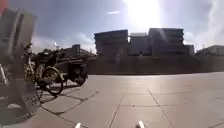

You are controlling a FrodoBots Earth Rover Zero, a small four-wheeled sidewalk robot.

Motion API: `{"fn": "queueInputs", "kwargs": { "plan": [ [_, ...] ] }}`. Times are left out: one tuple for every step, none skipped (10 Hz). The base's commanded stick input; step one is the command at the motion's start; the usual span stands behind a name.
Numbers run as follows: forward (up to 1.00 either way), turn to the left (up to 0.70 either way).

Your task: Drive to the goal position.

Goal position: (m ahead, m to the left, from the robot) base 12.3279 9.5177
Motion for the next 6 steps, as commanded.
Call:
{"fn": "queueInputs", "kwargs": {
  "plan": [
    [0.7, 0.14],
    [0.7, 0.1],
    [0.7, 0.0],
    [0.7, 0.0],
    [0.7, 0.0],
    [0.7, 0.0]
  ]
}}
